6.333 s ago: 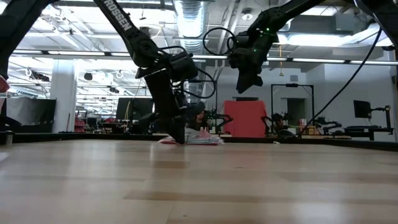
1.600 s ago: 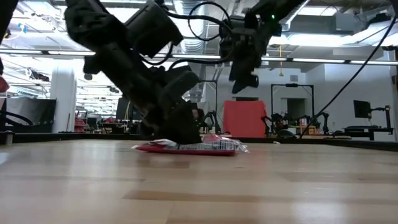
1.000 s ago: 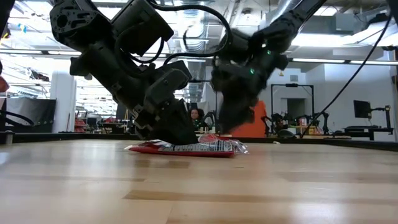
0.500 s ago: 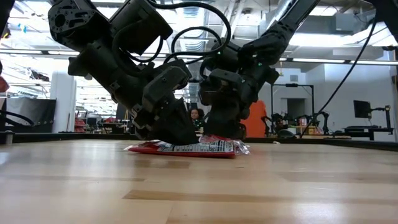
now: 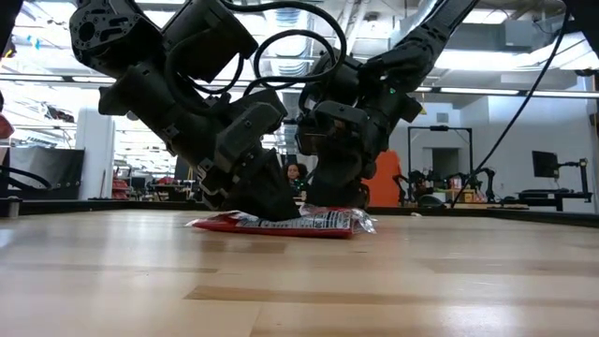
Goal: Sort popcorn bags into baskets
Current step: Put the red popcorn pack into the blue bin
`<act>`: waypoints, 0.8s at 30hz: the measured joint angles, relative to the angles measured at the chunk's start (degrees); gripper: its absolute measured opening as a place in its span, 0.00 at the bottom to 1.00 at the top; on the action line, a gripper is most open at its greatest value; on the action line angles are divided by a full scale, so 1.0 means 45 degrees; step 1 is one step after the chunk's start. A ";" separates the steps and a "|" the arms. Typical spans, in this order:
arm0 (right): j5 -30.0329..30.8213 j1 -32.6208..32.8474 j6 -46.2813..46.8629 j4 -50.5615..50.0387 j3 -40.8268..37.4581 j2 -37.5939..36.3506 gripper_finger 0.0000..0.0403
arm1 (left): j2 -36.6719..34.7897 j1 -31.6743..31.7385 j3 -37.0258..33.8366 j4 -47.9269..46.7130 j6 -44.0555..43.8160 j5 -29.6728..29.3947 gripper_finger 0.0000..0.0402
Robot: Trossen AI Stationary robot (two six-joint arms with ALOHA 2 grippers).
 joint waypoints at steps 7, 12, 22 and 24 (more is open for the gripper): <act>0.0086 0.0012 -0.0046 -0.0220 -0.0015 0.0019 0.38 | 0.0019 0.0086 -0.0010 0.0020 0.0022 -0.0473 0.00; 0.0388 0.0012 0.0111 -0.0410 -0.0019 0.0010 0.18 | 0.0025 0.0098 -0.0013 0.0031 0.0051 -0.0530 0.00; 0.0153 -0.0157 0.1049 -0.0449 -0.0073 -0.0243 0.04 | -0.1672 0.0170 -0.0041 -0.0415 0.0258 0.0043 0.00; 0.0106 -0.0233 0.1284 -0.0546 -0.0094 -0.0477 0.02 | -0.2525 0.0172 -0.0056 -0.0913 0.0245 0.0058 0.00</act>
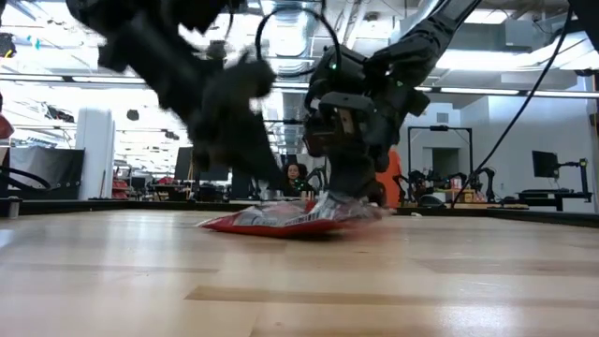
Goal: Sort popcorn bags into baskets
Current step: Put the red popcorn pack into the blue bin
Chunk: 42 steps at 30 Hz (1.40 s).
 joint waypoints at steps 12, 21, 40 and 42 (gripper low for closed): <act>0.0825 0.0218 0.2501 0.1698 0.0015 -0.2043 0.02 | -0.6641 -0.0235 0.0071 -0.2896 -0.0792 -0.0900 0.00; 0.3249 0.1617 0.3811 0.3320 0.1749 -0.2280 0.02 | -1.0902 -0.1510 0.0090 -0.2643 -0.0740 -0.2655 0.00; 0.3189 0.3929 0.3345 0.0401 1.3086 0.5322 0.03 | -1.4253 -0.2940 0.0095 -0.2731 0.0119 -0.3740 0.00; 0.3022 0.4109 0.3526 0.0275 1.3946 0.5996 0.02 | -1.4252 -0.3007 0.0095 -0.2795 0.0217 -0.3743 0.00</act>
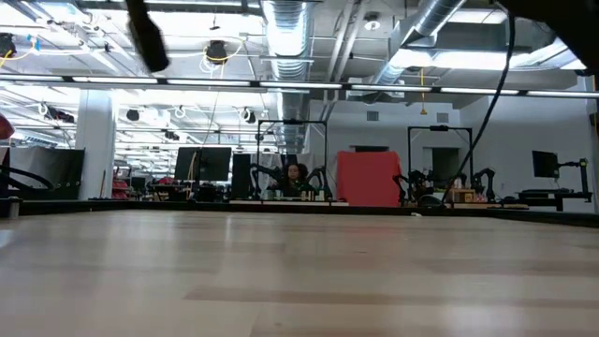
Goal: Sort popcorn bags into baskets
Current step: Put the red popcorn pack into the blue bin, then return to Home Position
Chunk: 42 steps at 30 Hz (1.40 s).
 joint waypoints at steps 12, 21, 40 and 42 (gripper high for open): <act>-0.0545 0.0312 0.0242 -0.0310 0.2065 0.2027 0.15 | 0.0010 -0.0119 0.0000 -0.1100 -0.0564 0.0217 0.00; -0.1516 0.0068 -0.0287 -0.0306 0.2070 0.1949 0.43 | 0.0010 -0.0119 0.0000 -0.1271 -0.0740 0.0277 0.00; -1.1542 -0.3944 -0.3855 -0.3582 0.2080 -0.4832 0.51 | -0.1642 -0.0117 0.0015 -0.4024 0.0822 0.0966 0.00; -1.1191 -0.4851 -0.3917 -0.5031 0.2080 -0.5860 0.50 | -0.1710 -0.0109 0.0015 -0.4238 0.1427 0.0151 0.00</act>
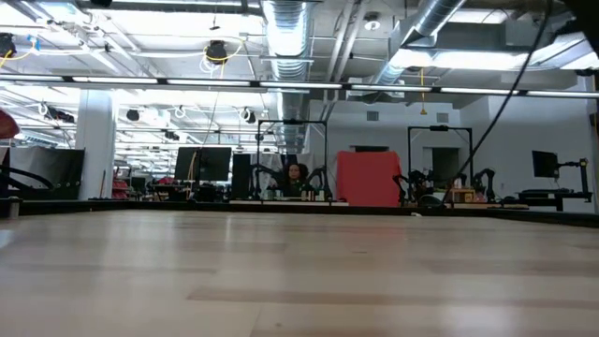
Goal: Sort popcorn bags into baskets
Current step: Return to Home Position
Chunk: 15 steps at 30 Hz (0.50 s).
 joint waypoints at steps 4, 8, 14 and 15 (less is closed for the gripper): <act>0.1134 -0.1591 -0.3348 -0.2919 -0.0005 -0.2086 0.49 | -0.0067 0.0018 -0.0029 -0.0268 0.0594 -0.0796 0.00; 0.1940 -0.2853 -0.6209 -0.5200 -0.0144 -0.4126 0.48 | -0.0313 0.0367 -0.0123 -0.0005 0.0662 -0.0217 0.00; 0.1718 -0.4260 -0.8946 -0.7061 -0.3218 -0.7163 0.48 | -0.1776 0.1243 -0.1250 0.0915 0.0432 0.0104 0.00; 0.1576 -0.4470 -0.8965 -0.6832 -0.4180 -0.7671 0.49 | -0.2115 0.1444 -0.1686 0.1264 0.0443 -0.0105 0.00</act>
